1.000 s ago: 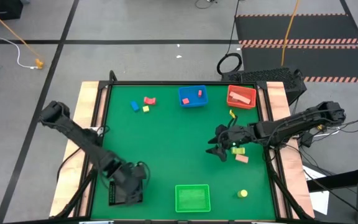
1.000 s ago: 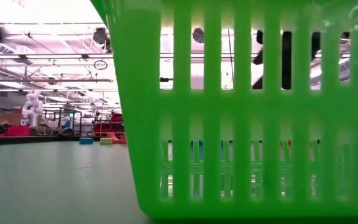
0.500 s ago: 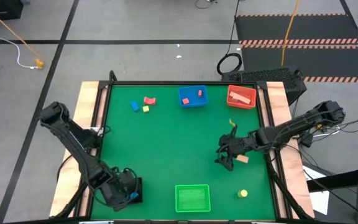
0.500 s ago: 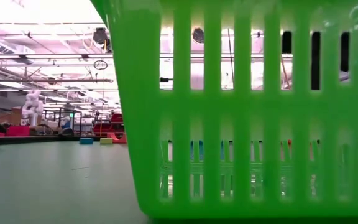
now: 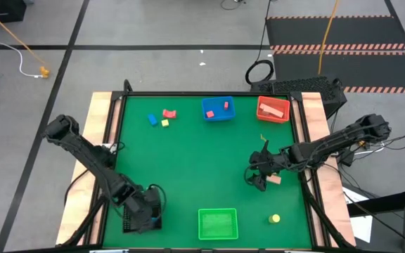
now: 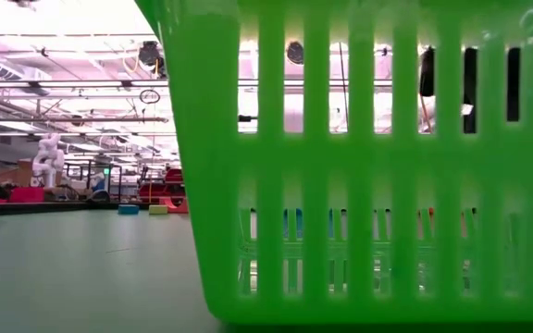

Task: Sort & place blocks by color
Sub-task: Put the green block into the green bin

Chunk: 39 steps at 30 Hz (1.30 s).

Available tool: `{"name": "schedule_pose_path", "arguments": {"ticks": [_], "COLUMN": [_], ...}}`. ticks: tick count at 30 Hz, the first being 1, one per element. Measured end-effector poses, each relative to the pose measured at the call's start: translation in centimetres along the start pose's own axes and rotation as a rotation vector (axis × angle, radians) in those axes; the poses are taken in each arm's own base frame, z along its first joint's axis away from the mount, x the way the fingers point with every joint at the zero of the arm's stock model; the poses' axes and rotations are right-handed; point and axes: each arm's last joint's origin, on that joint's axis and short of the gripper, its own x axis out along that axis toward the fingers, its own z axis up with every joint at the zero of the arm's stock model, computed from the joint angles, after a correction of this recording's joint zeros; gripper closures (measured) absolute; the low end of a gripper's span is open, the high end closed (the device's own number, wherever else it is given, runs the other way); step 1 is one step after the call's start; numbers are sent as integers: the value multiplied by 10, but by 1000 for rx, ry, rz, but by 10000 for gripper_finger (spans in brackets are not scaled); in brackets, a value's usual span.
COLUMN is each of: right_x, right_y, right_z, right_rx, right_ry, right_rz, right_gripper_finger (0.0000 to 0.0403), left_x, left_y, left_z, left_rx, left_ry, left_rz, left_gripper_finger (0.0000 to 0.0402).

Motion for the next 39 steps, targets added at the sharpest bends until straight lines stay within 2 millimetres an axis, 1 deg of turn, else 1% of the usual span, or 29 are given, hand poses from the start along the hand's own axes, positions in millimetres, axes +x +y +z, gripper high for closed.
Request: {"name": "schedule_pose_path", "arguments": {"ticks": [6, 10, 14, 18, 23, 26, 29, 32, 36, 39], "right_x": [-1, -4, -7, -7, -7, -9, -10, -10, -8, -4], "right_y": [-10, -21, -27, -27, -27, -29, -31, -32, -35, -40], "right_z": [-11, -18, -23, -24, -25, -27, -27, -29, -32, -39], "right_rx": [-251, -305, -284, -238, -230, -215, -129, -53, -21, -12], "right_ry": [115, 169, 223, 224, 248, 260, 232, 231, 233, 256], "right_rz": [-110, -270, -338, -341, -329, -362, -417, -435, -446, -436], "right_gripper_finger": [136, 136, 136, 136, 136, 136, 136, 136, 136, 136], "left_x": [-4, -8, -11, -14, -17, -18, -19, -20, -20, -21], "left_y": [2, 6, 12, 19, 26, 30, 33, 35, 37, 38], "left_z": [33, 52, 66, 76, 87, 91, 95, 97, 100, 101], "left_rx": [85, 150, 220, 270, 312, 324, 340, 357, 385, 391], "left_ry": [-115, -225, -296, -328, -347, -356, -362, -366, -370, -372], "left_rz": [-86, -79, -53, -18, 9, 21, 31, 40, 50, 54], "left_gripper_finger": [266, 266, 265, 265, 265, 265, 265, 265, 265, 265]}}
